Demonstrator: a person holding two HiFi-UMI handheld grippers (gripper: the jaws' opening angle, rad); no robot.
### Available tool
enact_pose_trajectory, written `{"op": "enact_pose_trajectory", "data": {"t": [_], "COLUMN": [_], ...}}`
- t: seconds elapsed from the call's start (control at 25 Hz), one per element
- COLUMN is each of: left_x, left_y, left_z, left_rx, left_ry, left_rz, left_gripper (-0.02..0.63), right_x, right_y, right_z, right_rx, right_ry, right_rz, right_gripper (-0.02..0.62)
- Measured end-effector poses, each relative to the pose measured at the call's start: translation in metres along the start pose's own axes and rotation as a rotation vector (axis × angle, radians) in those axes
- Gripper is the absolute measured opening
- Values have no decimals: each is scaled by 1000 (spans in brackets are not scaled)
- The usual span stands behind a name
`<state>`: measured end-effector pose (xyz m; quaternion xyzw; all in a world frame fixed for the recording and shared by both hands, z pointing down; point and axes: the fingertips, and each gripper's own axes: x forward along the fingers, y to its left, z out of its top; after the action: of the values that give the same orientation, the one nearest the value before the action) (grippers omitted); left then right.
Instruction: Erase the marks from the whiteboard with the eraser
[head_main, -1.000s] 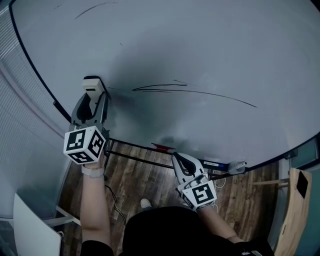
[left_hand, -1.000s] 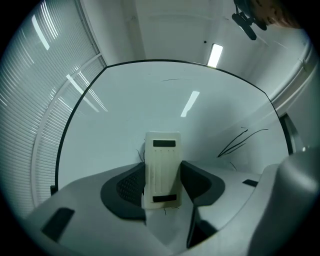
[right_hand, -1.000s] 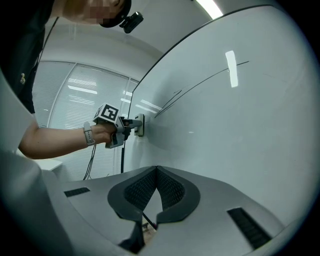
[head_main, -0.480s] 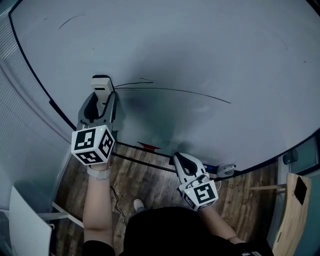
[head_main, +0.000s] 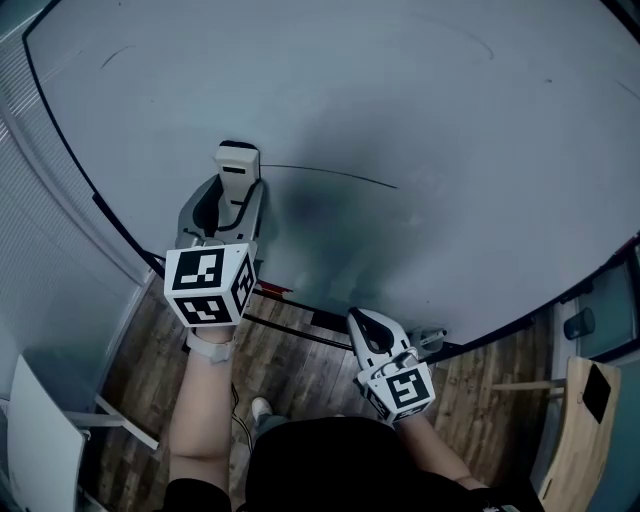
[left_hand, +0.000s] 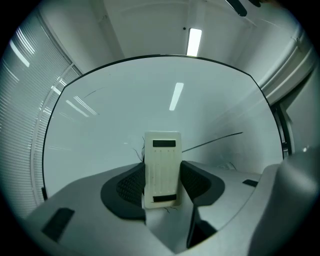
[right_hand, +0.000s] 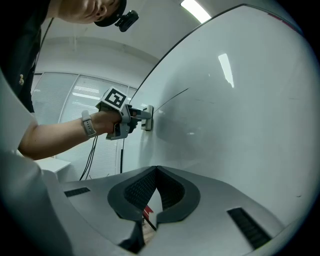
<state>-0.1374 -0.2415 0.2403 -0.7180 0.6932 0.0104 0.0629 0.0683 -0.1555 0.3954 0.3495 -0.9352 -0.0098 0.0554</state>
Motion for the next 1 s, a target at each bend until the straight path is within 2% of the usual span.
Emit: {"op": "enact_pose_trajectory", "data": {"t": [0.12,0.28,0.76,0.88,1.0], "left_x": [4,8,15,14,13], "left_y": [-31,-69,-220,-254,-286], "left_z": [7,15,37,38,30], "left_rx": [16,48,168,200,247], "left_ry": [5,10,5,-3,0], "left_rz": [-13,-34,-256,-318,-360], "left_gripper": [236,236,236,236,236], "right_x": [-16,-38,-90,-98,-105], "right_y": [-11,-29,-69,-74,-84], "right_z": [-1,-5,-9,-9,-9], "right_rx": [1,6,27,22,32], "right_ry": [-19,-5,-25,-42,-21], "right_rz": [7,-26,-112,-119,-167], "right_gripper": [28,28,28,28,28]}}
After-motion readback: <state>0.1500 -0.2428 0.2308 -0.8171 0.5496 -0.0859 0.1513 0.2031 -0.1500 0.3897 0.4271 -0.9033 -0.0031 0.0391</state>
